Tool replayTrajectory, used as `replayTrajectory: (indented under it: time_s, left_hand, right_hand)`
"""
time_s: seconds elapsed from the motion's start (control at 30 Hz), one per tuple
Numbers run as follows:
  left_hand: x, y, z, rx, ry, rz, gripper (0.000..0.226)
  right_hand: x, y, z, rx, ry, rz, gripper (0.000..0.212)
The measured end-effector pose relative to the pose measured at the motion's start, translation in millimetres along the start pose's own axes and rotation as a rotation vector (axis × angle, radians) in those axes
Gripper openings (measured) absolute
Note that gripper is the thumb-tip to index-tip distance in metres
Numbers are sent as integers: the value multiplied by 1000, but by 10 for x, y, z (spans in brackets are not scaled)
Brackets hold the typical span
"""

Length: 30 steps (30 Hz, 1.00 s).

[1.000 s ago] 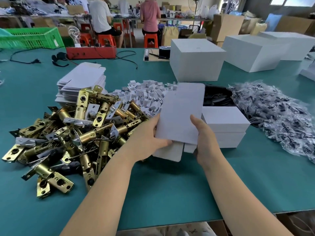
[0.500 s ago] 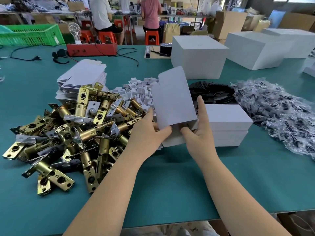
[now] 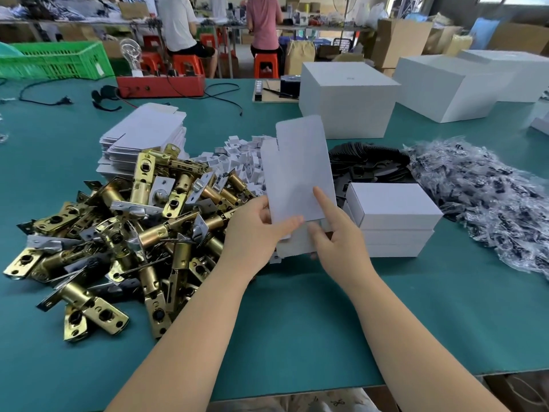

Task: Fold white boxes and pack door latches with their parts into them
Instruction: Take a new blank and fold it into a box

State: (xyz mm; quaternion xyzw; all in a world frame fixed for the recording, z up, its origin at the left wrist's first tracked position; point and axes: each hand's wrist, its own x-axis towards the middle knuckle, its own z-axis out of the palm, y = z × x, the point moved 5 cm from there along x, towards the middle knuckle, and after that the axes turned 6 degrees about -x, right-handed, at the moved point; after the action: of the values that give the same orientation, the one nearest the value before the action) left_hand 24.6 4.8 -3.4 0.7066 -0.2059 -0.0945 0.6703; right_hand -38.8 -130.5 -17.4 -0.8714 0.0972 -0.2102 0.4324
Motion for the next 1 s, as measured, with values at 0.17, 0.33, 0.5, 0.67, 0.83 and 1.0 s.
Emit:
replayTrajectory:
  time_s: [0.17, 0.33, 0.5, 0.67, 0.83, 1.0]
  left_hand:
    - [-15, 8, 78, 276, -84, 51, 60]
    - [-15, 50, -1, 375, -32, 94, 67]
    - [-24, 145, -53, 715, 32, 264, 46]
    - [-41, 139, 0, 521, -24, 272, 56]
    - [-24, 60, 26, 270, -109, 102, 70]
    - [29, -38, 4, -6, -78, -112, 66]
  right_hand:
    - [-50, -18, -98, 168, 242, -16, 75]
    - [21, 37, -86, 123, 140, 51, 88]
    - [15, -21, -101, 140, 111, 41, 94]
    - [-2, 28, -112, 152, 103, 29, 87]
    - [-41, -194, -131, 159, 31, -98, 86]
    - [-39, -102, -128, 190, -41, -82, 84]
